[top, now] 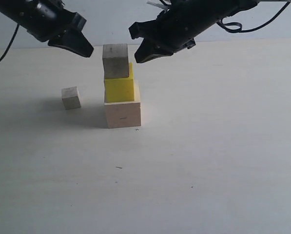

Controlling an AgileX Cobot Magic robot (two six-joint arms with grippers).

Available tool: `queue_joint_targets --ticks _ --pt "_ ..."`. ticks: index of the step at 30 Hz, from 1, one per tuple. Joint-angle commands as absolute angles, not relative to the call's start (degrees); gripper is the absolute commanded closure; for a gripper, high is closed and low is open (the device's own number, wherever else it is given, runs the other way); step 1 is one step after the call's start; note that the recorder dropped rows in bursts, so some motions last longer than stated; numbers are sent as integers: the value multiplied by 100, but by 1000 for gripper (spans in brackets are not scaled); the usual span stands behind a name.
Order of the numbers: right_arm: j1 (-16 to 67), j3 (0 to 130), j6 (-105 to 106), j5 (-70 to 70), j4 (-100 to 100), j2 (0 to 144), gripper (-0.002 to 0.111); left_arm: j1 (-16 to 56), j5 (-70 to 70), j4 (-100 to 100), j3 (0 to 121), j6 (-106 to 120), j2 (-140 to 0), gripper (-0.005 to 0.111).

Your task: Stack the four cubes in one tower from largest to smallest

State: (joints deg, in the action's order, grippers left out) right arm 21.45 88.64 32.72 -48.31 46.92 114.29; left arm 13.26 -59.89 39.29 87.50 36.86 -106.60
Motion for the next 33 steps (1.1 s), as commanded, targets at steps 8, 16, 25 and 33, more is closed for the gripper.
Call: queue_joint_targets --ticks 8,16,25,33 --pt "2126 7583 824 -3927 2346 9106 108 867 -4786 3819 7612 3724 -10081 107" --pt "2126 6129 1070 -4923 2590 7147 108 867 -4424 2589 7527 5660 -10081 107" --pt "2126 5965 1070 -5328 2699 6281 108 867 -4184 2429 7527 6806 -10287 104" --pt "2126 5936 1070 -5604 2699 6114 108 867 -4172 2532 7527 6722 -10691 50"
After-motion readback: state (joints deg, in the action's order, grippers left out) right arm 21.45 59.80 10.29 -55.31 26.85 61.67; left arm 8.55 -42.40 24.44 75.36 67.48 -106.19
